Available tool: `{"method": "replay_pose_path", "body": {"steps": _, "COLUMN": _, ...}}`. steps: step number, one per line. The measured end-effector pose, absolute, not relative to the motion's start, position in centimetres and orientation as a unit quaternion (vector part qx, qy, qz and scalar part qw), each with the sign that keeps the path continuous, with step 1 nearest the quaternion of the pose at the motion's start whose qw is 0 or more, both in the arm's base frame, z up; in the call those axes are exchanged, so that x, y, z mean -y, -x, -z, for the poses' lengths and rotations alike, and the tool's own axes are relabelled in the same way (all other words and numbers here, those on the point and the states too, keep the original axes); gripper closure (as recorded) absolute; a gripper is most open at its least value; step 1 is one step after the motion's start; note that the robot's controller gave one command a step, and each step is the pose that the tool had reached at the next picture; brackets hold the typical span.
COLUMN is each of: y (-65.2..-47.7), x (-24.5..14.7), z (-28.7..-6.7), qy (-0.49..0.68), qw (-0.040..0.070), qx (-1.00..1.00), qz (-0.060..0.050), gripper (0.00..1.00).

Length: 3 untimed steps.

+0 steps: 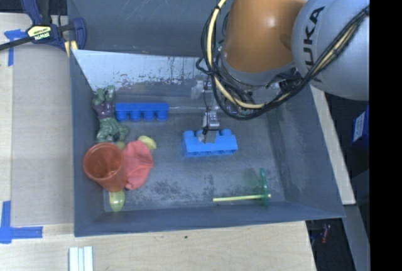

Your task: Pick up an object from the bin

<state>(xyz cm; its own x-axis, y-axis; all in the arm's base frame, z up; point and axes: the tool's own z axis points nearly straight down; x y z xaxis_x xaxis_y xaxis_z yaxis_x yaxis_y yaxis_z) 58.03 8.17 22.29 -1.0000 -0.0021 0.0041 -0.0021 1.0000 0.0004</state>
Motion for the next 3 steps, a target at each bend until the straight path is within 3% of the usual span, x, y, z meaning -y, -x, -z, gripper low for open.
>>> {"method": "replay_pose_path", "body": {"steps": 1, "y": -58.2, "x": -8.1, "z": -22.7, "qy": 0.000, "qw": -0.002, "qx": 1.000, "qz": 0.000, "gripper": 0.00}}
{"method": "replay_pose_path", "body": {"steps": 2, "y": -58.1, "x": -4.2, "z": -14.2, "qy": -0.042, "qw": -0.004, "qx": 0.999, "qz": 0.000, "gripper": 0.00}}
{"method": "replay_pose_path", "body": {"steps": 3, "y": -56.4, "x": -0.7, "z": -12.0, "qy": -0.044, "qw": -0.007, "qx": 0.999, "qz": 0.001, "gripper": 0.00}}
